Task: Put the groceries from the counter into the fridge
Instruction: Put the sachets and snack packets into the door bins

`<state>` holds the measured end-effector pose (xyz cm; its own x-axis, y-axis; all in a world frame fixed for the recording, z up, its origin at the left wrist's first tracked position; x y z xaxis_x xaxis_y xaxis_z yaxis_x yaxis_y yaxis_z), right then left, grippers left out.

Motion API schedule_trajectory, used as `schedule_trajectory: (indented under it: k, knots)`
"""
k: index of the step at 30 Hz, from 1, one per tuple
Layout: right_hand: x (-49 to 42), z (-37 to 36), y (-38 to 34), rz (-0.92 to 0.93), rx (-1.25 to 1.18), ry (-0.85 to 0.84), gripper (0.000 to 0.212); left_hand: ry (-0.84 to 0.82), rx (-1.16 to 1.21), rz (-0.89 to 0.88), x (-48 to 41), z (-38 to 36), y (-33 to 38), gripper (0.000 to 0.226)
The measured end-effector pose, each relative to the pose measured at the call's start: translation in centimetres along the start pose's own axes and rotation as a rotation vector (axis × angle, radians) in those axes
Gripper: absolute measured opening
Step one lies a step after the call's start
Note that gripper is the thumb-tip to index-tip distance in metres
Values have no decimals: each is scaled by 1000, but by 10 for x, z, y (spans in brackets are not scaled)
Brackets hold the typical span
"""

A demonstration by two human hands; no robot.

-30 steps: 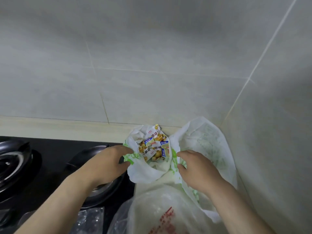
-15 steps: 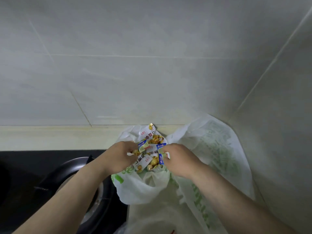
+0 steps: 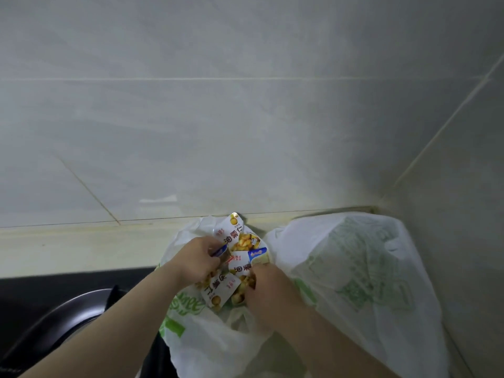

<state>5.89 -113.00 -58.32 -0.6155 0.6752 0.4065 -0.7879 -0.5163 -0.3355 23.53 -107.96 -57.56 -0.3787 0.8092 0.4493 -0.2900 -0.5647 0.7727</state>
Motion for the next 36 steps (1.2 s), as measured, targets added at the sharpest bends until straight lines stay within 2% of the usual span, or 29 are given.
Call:
schedule_trajectory:
  k: [4,12,17,21,24,29,32,36]
  knots:
    - [-6,-9,10,5,18,47,38,24,-77,-3,-12,-1,-4,47]
    - [-10,-20,9,60,89,78,47,42,-116,-28,-20,-8,-6,50]
    - [-8,-21,13,77,58,111,40,18,-147,-45,-18,-4,-16,42]
    - [-11,-23,14,96,72,75,64,14,-138,-71,-14,0,-19,31]
    - [-12,-22,13,115,125,30,75,18,-142,-130,-10,5,-20,34]
    - [-11,-24,13,134,182,55,69,97,-249,-133,3,13,-32,27]
    - [-13,-21,12,164,210,83,64,127,-309,-162,9,14,-40,46]
    - [-14,-19,11,216,232,83,63,31,-362,-211,18,14,-41,44]
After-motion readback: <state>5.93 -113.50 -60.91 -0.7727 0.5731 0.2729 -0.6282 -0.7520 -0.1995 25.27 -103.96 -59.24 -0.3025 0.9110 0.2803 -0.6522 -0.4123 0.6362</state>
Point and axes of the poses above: each hand's wrist, its own x-axis away from the middle knuckle, its own z-axis out of the back of the hand, y = z × x, the point moved 2 cm from there along -x, towards the middle knuckle, and after that the axes turned 15 degrees about x, right-handed, at the moved point
